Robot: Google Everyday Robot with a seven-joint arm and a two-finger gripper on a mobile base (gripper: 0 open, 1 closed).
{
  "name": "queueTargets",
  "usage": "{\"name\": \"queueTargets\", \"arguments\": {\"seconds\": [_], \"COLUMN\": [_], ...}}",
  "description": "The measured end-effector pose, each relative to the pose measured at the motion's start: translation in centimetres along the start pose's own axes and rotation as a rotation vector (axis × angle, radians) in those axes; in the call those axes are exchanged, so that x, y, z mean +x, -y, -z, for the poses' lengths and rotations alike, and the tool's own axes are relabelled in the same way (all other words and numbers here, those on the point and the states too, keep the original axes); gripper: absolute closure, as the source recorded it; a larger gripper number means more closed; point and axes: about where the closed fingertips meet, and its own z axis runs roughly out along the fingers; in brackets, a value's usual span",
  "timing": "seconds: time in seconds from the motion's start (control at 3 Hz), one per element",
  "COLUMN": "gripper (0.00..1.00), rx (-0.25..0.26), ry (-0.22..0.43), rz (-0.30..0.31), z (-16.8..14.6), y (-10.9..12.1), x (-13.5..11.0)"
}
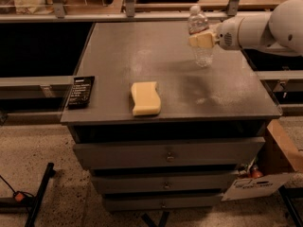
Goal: Move water bottle near sponge
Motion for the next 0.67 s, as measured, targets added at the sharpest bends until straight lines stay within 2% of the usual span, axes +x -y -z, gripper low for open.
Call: {"name": "queueTargets", "arguments": {"seconds": [0.33,0.67], "gripper": [0.65,0.88], "rx": [0.001,-0.009], "ry": [0.050,0.083], "rz": [0.003,-0.028], "z": [-0.91,-1.08], "y": [-0.26,-0.09], "x": [-0.67,-1.04]}}
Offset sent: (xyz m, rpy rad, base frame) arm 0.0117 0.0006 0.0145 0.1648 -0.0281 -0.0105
